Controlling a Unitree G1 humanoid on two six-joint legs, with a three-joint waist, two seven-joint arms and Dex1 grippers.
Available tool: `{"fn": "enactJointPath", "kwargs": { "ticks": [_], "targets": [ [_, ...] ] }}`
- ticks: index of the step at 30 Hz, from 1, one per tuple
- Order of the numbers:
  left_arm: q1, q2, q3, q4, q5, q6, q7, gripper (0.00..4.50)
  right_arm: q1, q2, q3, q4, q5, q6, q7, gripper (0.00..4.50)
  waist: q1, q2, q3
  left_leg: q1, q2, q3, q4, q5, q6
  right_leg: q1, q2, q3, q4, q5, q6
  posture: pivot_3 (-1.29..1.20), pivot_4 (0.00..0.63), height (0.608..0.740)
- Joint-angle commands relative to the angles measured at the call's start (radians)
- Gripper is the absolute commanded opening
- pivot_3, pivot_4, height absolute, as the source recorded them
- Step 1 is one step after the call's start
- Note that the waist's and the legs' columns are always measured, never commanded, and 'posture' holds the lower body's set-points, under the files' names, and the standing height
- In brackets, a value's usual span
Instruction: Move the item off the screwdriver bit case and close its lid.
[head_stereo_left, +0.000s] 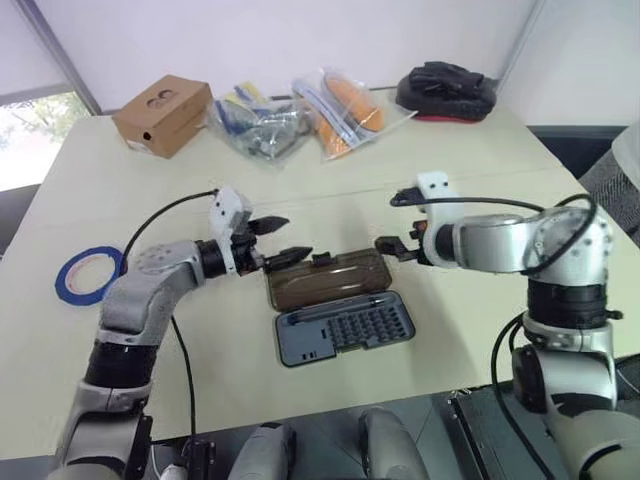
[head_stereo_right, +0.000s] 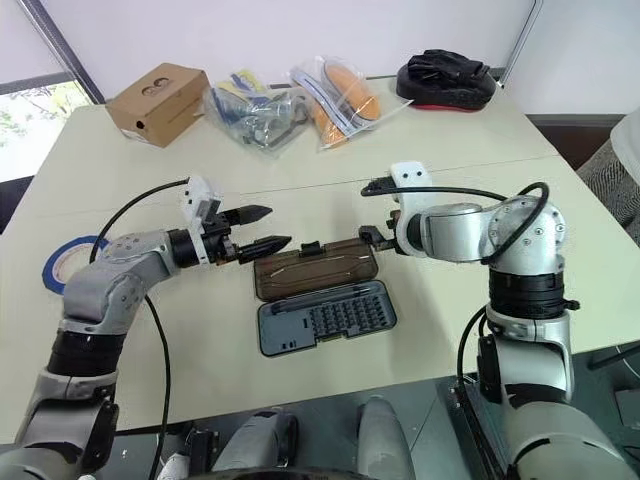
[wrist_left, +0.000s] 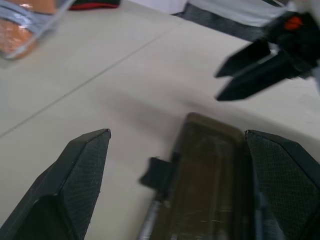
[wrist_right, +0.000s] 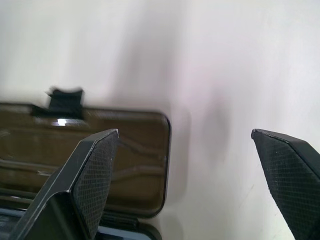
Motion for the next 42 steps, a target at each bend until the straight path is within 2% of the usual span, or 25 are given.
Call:
{"fn": "enactJointPath", "kwargs": {
  "ticks": [1, 4, 11, 14, 21, 22, 26, 31, 42],
  "targets": [
    [0.005, 0.046, 0.003, -0.081, -0.063, 0.029, -0.072, 4.5, -0.034, -0.038, -0.006, -0.092, -0.071, -0.058, 0.11, 4.42, 0.0, 0.0, 0.0, 0.0, 0.0, 0.0, 0.0, 0.0, 0.0, 0.0, 0.0, 0.0, -0.001, 0.0, 0.0, 0.0, 0.15, 0.74],
    [0.008, 0.08, -0.02, -0.105, -0.075, 0.03, -0.122, 4.5, -0.012, -0.071, 0.019, -0.165, -0.171, -0.156, 0.26, 4.42, 0.001, 0.0, 0.0, 0.0, 0.0, 0.0, 0.0, 0.0, 0.0, 0.001, 0.001, 0.0, -0.004, 0.0, 0.0, 0.0, 0.15, 0.74],
    [0.018, 0.089, -0.089, -0.107, -0.034, -0.017, -0.163, 4.5, 0.014, -0.038, -0.001, -0.168, -0.241, -0.192, 0.388, 4.42, 0.002, 0.0, 0.0, 0.0, 0.001, 0.0, 0.0, 0.0, 0.0, 0.004, 0.002, 0.0, -0.008, 0.0, 0.0, 0.0, 0.15, 0.74],
    [0.021, 0.092, -0.103, -0.108, -0.034, -0.03, -0.183, 3.65, 0.024, -0.03, -0.003, -0.18, -0.271, -0.191, 0.415, 4.5, 0.003, 0.0, 0.0, 0.0, 0.001, 0.0, 0.0, 0.0, 0.0, 0.004, 0.002, 0.0, -0.008, 0.0, 0.0, 0.0, 0.15, 0.74],
    [0.029, 0.117, -0.126, -0.11, -0.054, -0.027, -0.253, 0.21, 0.033, -0.021, -0.014, -0.191, -0.333, -0.188, 0.481, 4.5, 0.004, 0.0, 0.0, 0.0, 0.001, 0.0, 0.0, 0.0, 0.0, 0.004, 0.002, 0.0, -0.008, 0.0, 0.0, 0.0, 0.15, 0.74],
    [0.033, 0.125, -0.133, -0.117, -0.058, -0.022, -0.271, 0.05, 0.035, -0.021, -0.014, -0.194, -0.34, -0.189, 0.494, 4.5, 0.004, 0.0, 0.0, 0.0, 0.001, 0.0, 0.0, 0.0, 0.0, 0.004, 0.002, 0.0, -0.009, 0.0, 0.0, 0.0, 0.15, 0.74],
    [0.079, 0.189, -0.181, -0.155, -0.058, -0.033, -0.385, 0.05, 0.056, -0.025, -0.003, -0.214, -0.37, -0.202, 0.554, 4.5, 0.004, 0.0, 0.0, 0.0, 0.001, 0.0, -0.001, 0.0, 0.001, 0.004, 0.002, 0.0, -0.009, 0.0, 0.0, 0.0, 0.15, 0.74],
    [0.144, 0.251, -0.251, -0.126, 0.02, -0.123, -0.471, 0.05, 0.118, -0.06, 0.064, -0.236, -0.465, -0.263, 0.672, 4.5, 0.004, 0.001, 0.001, 0.0, 0.001, 0.001, -0.001, -0.001, 0.001, 0.004, 0.002, 0.0, -0.009, 0.0, 0.0, 0.0, 0.15, 0.74],
    [0.167, 0.159, -0.296, 0.001, 0.157, -0.269, -0.408, 0.05, 0.139, -0.142, 0.223, -0.206, -0.709, -0.412, 0.907, 4.5, 0.011, 0.001, 0.001, 0.0, 0.001, 0.002, -0.001, -0.001, 0.002, 0.004, 0.002, 0.0, -0.01, 0.0, 0.0, 0.0, 0.15, 0.74]
  ]
}}
